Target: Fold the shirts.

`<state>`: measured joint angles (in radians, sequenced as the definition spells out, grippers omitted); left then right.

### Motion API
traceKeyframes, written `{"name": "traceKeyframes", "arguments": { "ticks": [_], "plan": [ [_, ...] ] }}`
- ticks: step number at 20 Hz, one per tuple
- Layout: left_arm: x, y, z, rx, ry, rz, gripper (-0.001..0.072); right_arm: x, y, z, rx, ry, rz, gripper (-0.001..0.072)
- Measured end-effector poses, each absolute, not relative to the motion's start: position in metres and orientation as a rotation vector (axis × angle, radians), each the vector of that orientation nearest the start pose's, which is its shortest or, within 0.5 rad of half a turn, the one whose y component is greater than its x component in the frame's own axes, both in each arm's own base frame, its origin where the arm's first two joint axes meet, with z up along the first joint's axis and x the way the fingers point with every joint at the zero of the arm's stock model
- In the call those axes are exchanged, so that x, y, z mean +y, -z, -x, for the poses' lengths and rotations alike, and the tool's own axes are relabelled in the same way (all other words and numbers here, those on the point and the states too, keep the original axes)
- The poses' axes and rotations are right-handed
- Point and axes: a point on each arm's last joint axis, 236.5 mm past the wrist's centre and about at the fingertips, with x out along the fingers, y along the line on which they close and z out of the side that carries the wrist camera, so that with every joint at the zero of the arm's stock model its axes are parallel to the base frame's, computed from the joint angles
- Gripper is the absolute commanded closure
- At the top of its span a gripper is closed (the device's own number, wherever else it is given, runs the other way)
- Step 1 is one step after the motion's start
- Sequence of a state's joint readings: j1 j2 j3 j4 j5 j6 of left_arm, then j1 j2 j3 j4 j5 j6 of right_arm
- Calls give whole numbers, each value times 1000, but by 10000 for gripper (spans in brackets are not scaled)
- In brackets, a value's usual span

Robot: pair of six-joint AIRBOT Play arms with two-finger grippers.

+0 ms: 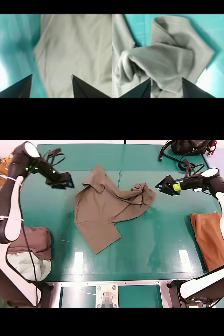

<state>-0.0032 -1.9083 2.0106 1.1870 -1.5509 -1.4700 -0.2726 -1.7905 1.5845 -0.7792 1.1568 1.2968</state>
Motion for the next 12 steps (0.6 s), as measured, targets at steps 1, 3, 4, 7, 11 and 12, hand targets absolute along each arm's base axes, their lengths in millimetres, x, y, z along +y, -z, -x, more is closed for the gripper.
{"name": "traceKeyframes", "arguments": {
  "ticks": [1, 3, 4, 7, 11, 12],
  "plan": [
    [-85, -9, -482, 1468, 366, 208, 150, 7, 10, -523, 1112, -308, -687, 322],
    [-81, 2, -459, 1578, 345, 232, 150, 0, 23, -523, 1130, -293, -704, 354],
    [-79, 9, -447, 1633, 334, 243, 150, -1, 32, -524, 1139, -285, -716, 354],
    [-79, 32, -416, 1777, 304, 262, 150, -5, 61, -528, 1168, -247, -752, 354],
    [-91, 61, -392, 1865, 298, 283, 150, -1, 89, -535, 1182, -224, -795, 354],
    [-96, 68, -391, 1862, 300, 289, 150, 3, 92, -537, 1180, -227, -809, 357]
  ]
}}
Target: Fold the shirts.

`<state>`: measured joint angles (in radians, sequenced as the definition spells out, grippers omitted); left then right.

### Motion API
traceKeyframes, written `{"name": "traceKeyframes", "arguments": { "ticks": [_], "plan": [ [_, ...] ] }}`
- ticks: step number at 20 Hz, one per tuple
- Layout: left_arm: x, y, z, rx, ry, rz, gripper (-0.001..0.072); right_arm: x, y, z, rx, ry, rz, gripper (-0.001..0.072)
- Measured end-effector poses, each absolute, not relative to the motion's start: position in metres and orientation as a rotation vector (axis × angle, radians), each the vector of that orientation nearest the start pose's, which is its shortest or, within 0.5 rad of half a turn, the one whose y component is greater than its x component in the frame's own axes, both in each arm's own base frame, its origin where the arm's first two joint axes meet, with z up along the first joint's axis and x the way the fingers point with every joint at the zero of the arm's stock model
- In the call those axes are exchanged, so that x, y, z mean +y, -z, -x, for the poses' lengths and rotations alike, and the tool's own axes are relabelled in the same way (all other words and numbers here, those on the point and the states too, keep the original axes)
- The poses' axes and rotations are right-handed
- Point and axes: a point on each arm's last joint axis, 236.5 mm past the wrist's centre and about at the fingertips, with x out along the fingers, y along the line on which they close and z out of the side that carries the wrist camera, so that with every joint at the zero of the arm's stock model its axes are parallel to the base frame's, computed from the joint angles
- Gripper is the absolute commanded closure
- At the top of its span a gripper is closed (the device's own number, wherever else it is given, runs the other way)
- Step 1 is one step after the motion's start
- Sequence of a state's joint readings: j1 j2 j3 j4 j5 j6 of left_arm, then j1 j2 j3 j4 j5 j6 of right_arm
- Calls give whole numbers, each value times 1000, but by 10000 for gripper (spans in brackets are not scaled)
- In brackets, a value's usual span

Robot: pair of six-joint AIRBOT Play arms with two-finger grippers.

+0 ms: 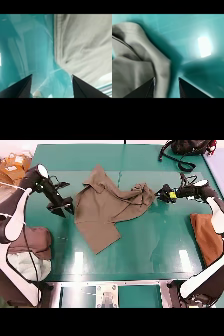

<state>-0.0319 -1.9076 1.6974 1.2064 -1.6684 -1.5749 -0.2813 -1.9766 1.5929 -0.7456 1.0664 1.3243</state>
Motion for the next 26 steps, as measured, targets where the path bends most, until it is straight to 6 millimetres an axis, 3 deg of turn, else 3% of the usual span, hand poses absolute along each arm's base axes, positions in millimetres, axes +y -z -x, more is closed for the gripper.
{"name": "traceKeyframes", "arguments": {
  "ticks": [2, 3, 5, 6, 7, 9, 10, 11, 13, 16, 20, 23, 26],
  "plan": [
    [-111, 80, -390, 1849, 318, 306, 151, 9, 98, -542, 1173, -224, -813, 362],
    [-117, 85, -387, 1852, 325, 311, 150, 13, 100, -544, 1168, -222, -810, 415],
    [-127, 94, -373, 1891, 343, 331, 152, 15, 101, -552, 1148, -215, -798, 585],
    [-132, 98, -364, 1917, 353, 341, 229, 15, 101, -554, 1144, -213, -786, 676],
    [-135, 101, -358, 1932, 363, 344, 341, 15, 100, -556, 1138, -214, -782, 695],
    [-137, 107, -351, 1948, 378, 342, 356, 15, 94, -560, 1131, -222, -766, 695],
    [-138, 108, -350, 1947, 385, 340, 623, 15, 91, -560, 1129, -229, -762, 696],
    [-137, 110, -351, 1943, 387, 327, 689, 16, 84, -561, 1124, -240, -760, 696],
    [-139, 109, -363, 1895, 401, 308, 689, 17, 68, -561, 1113, -259, -742, 696],
    [-134, 94, -399, 1776, 396, 252, 689, 14, 31, -557, 1081, -277, -684, 696],
    [-145, 15, -439, 1620, 491, 206, 689, 5, -51, -537, 1014, -272, -619, 696],
    [-151, -75, -458, 1410, 543, 165, 689, 3, -132, -511, 912, -268, -584, 696],
    [-150, -180, -452, 1127, 542, 128, 689, 2, -218, -478, 763, -253, -549, 696]
  ]
}}
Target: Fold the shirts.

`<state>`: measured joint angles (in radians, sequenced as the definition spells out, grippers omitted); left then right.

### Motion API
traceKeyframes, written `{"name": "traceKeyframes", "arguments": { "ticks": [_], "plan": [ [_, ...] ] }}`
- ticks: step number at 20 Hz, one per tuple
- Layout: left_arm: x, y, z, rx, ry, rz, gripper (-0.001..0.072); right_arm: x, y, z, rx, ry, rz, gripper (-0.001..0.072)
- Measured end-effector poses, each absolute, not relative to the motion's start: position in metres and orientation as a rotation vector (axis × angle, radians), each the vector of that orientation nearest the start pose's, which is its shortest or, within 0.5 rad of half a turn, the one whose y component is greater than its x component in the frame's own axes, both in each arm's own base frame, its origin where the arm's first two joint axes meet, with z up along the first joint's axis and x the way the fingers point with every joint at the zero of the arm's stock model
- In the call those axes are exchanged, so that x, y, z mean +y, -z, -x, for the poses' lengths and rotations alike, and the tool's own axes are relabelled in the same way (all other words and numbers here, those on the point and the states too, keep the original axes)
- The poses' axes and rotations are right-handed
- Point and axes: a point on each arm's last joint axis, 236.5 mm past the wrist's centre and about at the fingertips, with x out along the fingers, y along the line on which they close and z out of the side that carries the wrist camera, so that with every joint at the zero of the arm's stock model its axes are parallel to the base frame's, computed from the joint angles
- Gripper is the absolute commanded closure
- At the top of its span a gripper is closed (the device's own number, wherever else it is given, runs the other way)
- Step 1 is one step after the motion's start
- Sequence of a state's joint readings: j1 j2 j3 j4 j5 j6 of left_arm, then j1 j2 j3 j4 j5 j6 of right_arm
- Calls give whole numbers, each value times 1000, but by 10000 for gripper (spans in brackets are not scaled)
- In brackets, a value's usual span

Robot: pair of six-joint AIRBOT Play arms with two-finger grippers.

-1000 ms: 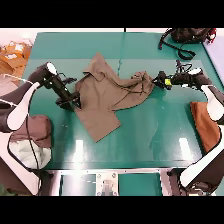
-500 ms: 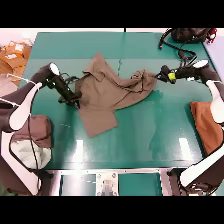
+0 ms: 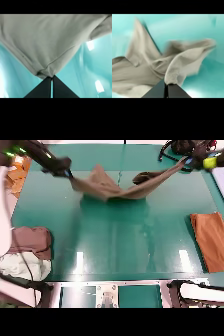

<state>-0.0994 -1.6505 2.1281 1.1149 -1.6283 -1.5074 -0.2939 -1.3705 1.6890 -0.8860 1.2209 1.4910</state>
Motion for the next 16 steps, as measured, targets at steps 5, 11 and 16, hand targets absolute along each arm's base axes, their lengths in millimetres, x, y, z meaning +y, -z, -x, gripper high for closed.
{"name": "traceKeyframes", "arguments": {
  "ticks": [5, 11, 16],
  "plan": [
    [-130, -388, -377, 502, 492, 71, 689, -2, -371, -395, 397, -204, -475, 696],
    [-99, -542, -236, -41, 423, 41, 689, -17, -509, -274, -83, -39, -361, 696],
    [-85, -539, -233, -57, 362, 26, 689, -24, -509, -259, -105, 19, -355, 696]
  ]
}}
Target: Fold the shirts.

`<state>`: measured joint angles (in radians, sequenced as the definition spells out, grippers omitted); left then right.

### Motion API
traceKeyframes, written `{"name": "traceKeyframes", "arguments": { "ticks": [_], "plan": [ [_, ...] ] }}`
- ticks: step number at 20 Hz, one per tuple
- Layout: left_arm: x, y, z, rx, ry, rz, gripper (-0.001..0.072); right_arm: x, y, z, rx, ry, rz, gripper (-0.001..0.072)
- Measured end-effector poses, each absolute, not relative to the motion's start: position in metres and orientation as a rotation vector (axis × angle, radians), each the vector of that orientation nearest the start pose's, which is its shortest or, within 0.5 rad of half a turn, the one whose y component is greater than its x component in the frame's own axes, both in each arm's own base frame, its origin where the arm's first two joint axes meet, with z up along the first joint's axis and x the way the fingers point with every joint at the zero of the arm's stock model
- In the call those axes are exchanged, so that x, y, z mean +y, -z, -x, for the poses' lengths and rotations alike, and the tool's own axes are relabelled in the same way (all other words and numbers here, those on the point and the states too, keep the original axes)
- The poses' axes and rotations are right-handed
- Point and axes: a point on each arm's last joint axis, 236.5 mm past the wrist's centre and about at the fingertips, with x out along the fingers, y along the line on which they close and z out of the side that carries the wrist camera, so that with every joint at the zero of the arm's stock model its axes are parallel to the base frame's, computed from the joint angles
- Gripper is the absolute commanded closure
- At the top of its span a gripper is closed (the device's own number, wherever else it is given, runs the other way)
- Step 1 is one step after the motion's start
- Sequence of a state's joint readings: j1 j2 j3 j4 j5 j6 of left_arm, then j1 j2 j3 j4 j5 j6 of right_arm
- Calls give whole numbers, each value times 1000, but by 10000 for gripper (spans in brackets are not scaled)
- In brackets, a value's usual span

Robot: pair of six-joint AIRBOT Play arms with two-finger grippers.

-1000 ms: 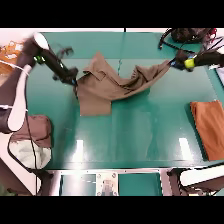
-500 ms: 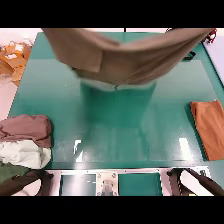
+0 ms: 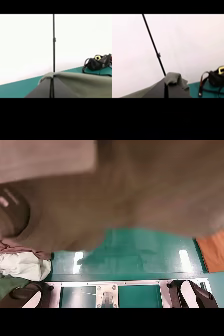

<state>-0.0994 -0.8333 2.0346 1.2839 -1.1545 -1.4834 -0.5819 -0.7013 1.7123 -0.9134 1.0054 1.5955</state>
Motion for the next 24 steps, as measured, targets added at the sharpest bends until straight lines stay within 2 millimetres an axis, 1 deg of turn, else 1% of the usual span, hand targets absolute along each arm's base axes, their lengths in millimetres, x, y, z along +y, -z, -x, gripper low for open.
{"name": "traceKeyframes", "arguments": {
  "ticks": [1, 2, 3, 4, 5, 7, 10, 12, 14, 15, 16, 17, 18, 19, 21, 22, 24],
  "plan": [
    [-85, -526, -247, -19, 358, 28, 689, -30, -496, -269, -70, 22, -376, 696],
    [-86, -509, -264, 33, 354, 30, 688, -35, -479, -281, -26, 19, -408, 696],
    [-88, -488, -287, 96, 351, 35, 688, -40, -459, -297, 25, 11, -439, 696],
    [-91, -465, -309, 164, 352, 42, 688, -43, -435, -314, 88, -3, -465, 696],
    [-95, -441, -331, 227, 358, 52, 688, -45, -404, -335, 165, -22, -496, 696],
    [-105, -377, -381, 383, 377, 63, 688, -42, -337, -376, 309, -60, -539, 696],
    [-120, -269, -448, 614, 401, 93, 688, -30, -230, -436, 502, -92, -592, 696],
    [-123, -196, -482, 752, 390, 106, 689, -27, -163, -471, 599, -77, -622, 696],
    [-124, -143, -509, 821, 373, 131, 689, -27, -102, -499, 688, -53, -651, 696],
    [-124, -118, -520, 852, 357, 145, 689, -28, -78, -511, 718, -40, -665, 696],
    [-123, -104, -534, 843, 335, 169, 689, -30, -56, -524, 742, -29, -681, 696],
    [-122, -94, -545, 832, 315, 191, 689, -31, -38, -535, 761, -22, -694, 696],
    [-120, -84, -555, 822, 295, 210, 689, -31, -22, -546, 779, -19, -709, 696],
    [-118, -82, -564, 796, 278, 225, 689, -32, -13, -557, 780, -16, -727, 695],
    [-114, -89, -582, 718, 247, 257, 689, -36, -4, -580, 756, -10, -761, 696],
    [-112, -88, -588, 697, 235, 266, 689, -37, -4, -590, 738, -10, -775, 696],
    [-108, -100, -600, 627, 216, 284, 690, -42, -9, -608, 691, -6, -791, 695]
  ]
}}
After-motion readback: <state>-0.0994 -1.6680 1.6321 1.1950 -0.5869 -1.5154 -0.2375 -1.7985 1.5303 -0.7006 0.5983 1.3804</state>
